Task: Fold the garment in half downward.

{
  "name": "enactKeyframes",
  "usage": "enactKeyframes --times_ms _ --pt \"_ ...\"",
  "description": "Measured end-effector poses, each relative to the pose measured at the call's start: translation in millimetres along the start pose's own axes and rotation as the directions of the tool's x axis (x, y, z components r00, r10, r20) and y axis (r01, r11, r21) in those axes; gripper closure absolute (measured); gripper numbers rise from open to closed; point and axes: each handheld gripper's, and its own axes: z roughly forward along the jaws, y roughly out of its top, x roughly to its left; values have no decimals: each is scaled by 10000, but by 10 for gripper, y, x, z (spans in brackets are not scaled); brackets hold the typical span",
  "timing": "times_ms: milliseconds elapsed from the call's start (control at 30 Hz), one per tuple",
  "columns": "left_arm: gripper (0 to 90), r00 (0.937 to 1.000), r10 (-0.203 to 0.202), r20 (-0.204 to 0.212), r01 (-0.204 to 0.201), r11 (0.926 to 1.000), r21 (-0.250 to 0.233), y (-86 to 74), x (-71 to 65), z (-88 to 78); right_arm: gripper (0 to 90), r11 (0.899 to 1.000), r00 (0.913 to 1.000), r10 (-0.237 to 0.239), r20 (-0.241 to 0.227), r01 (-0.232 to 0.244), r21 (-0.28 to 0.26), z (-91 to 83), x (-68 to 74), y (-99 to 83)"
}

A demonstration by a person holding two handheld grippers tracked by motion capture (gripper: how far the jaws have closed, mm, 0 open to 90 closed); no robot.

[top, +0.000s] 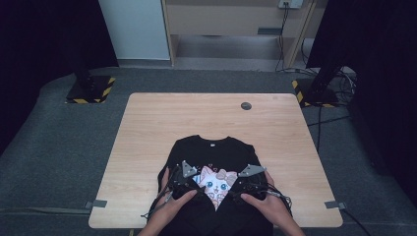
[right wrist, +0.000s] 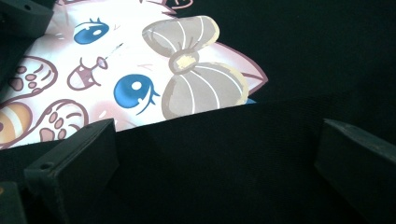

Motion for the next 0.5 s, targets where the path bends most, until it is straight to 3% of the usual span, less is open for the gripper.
enactKeyframes --times_ms 333,500 --pt "0 9995 198 226 -202 9996 217 -47 23 -71 7 9997 9995 -233 -225 230 -119 -25 40 -40" --pt "0 9988 362 339 -361 9993 -54 -96 111 -90 5 9996 9993 -258 -259 255 -102 -23 34 -36"
